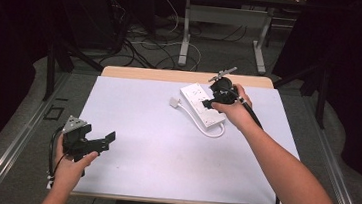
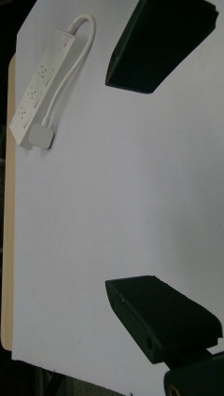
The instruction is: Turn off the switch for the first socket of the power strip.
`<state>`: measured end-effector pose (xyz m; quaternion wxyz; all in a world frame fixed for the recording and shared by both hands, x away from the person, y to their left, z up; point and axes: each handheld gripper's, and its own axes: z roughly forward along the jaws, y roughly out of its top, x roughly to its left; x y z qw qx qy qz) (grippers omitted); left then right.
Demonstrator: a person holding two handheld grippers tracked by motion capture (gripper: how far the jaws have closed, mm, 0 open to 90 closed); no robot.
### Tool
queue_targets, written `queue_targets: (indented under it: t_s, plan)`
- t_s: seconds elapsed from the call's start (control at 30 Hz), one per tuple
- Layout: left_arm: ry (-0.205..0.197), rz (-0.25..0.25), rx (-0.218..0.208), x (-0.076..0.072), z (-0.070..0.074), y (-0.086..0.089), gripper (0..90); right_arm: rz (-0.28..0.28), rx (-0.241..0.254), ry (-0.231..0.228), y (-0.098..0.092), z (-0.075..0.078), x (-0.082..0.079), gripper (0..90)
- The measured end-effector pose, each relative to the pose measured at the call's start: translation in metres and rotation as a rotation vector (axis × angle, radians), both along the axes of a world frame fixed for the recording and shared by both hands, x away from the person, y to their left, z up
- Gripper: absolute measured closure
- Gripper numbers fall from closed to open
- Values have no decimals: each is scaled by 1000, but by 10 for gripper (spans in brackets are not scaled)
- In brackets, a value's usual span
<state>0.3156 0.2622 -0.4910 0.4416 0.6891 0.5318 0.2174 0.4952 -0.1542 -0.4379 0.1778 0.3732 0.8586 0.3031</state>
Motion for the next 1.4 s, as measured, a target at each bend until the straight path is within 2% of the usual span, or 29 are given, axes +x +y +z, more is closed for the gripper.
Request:
queue_targets:
  t_s: [0.3,0.37,0.4,0.43,0.7,0.8,0.9,1.07,1.4]
  plan:
    - [4,0,-1,0,0,0,43,-11,14,13,6,-7,14,462]
    - [4,-1,1,0,0,0,43,-34,25,29,6,-8,16,463]
    - [4,-1,1,0,0,0,43,-36,30,19,6,-10,17,469]
    - [3,-1,2,0,0,0,43,-40,25,33,5,-10,18,475]
    - [7,-2,2,0,-1,0,43,-84,51,42,4,-17,26,540]
    - [8,-2,1,0,-1,0,44,-108,59,32,4,-18,29,560]
    - [8,-2,2,0,-1,0,44,-123,67,2,4,-21,31,580]
    - [10,-4,5,1,-1,0,44,-144,88,-13,7,-26,36,616]
    - [10,-4,4,1,-1,0,44,-162,103,5,12,-36,43,707]
